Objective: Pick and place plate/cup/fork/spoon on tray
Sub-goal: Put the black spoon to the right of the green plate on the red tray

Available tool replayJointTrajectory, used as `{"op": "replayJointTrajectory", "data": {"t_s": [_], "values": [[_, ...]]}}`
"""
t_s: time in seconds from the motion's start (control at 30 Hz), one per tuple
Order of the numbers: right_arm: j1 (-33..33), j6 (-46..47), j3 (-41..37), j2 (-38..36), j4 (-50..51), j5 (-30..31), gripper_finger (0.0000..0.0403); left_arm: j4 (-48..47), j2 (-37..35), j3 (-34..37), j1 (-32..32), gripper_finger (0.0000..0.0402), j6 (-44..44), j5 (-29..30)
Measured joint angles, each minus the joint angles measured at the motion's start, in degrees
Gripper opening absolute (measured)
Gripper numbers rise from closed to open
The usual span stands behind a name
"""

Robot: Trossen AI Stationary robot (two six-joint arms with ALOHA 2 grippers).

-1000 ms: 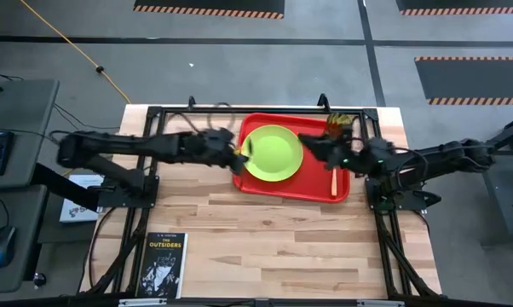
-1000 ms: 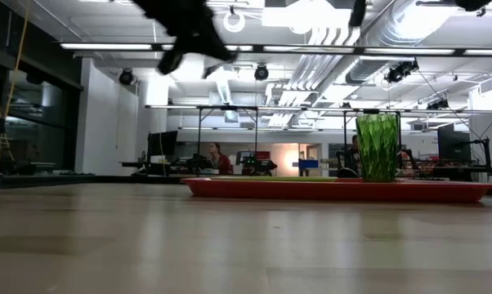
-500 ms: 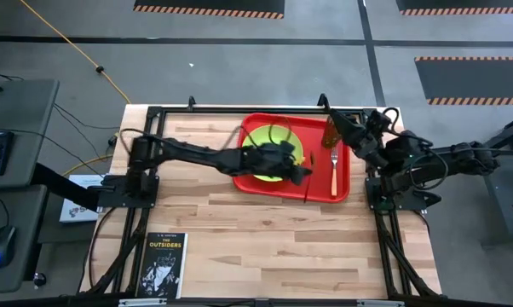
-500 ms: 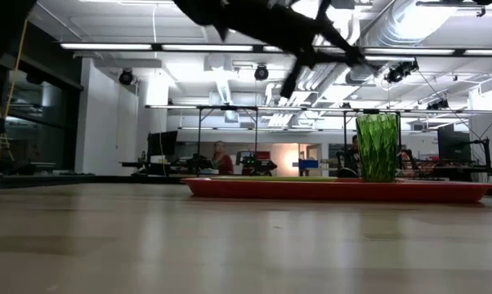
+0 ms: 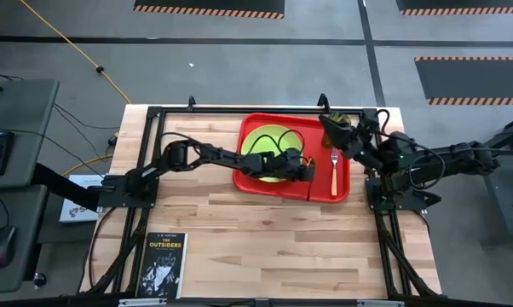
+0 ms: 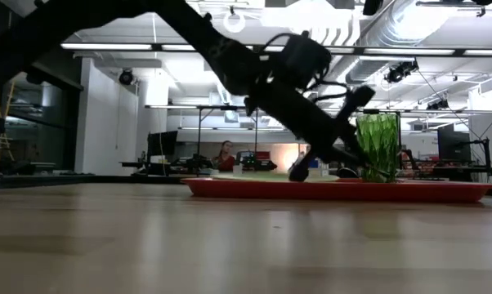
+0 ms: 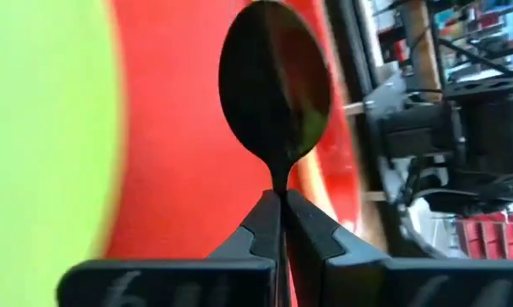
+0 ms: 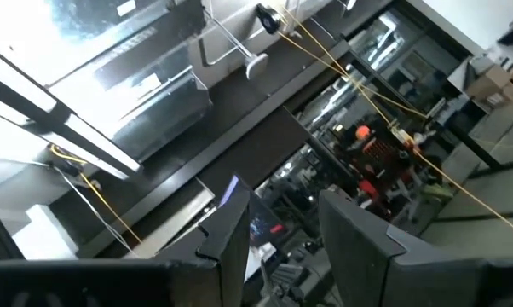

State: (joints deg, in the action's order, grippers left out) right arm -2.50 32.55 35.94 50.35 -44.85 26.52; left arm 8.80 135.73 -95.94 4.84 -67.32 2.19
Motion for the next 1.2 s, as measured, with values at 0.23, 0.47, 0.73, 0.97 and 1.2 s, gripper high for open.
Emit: {"op": "replayJointTrajectory", "data": {"t_s": [0.23, 0.47, 0.73, 0.97, 1.2], "values": [[0.0, 0.1, 0.0, 0.0, 0.5, 0.0, 0.0134, -1.3, 0.8, 0.0, 0.8, 0.0004, 3.6, -0.3], [0.0, 0.0, 0.0, 0.0, 0.9, 0.0, 0.0134, 1.1, 0.8, 0.0, 0.9, 0.0001, 3.9, -0.3], [0.0, 0.0, 0.0, 0.0, 0.9, 0.0, 0.0134, 1.8, 0.8, 0.0, 2.0, 0.0, 4.7, -0.2], [-0.1, 0.0, 0.0, 0.0, 0.9, 0.1, 0.0134, 2.7, 0.8, 0.0, 3.8, 0.0021, 4.6, -1.7], [0.0, 0.0, 0.0, 0.0, 0.9, 0.5, 0.0134, 7.8, 0.7, 0.0, 4.3, 0.0079, 4.4, -3.1]]}}
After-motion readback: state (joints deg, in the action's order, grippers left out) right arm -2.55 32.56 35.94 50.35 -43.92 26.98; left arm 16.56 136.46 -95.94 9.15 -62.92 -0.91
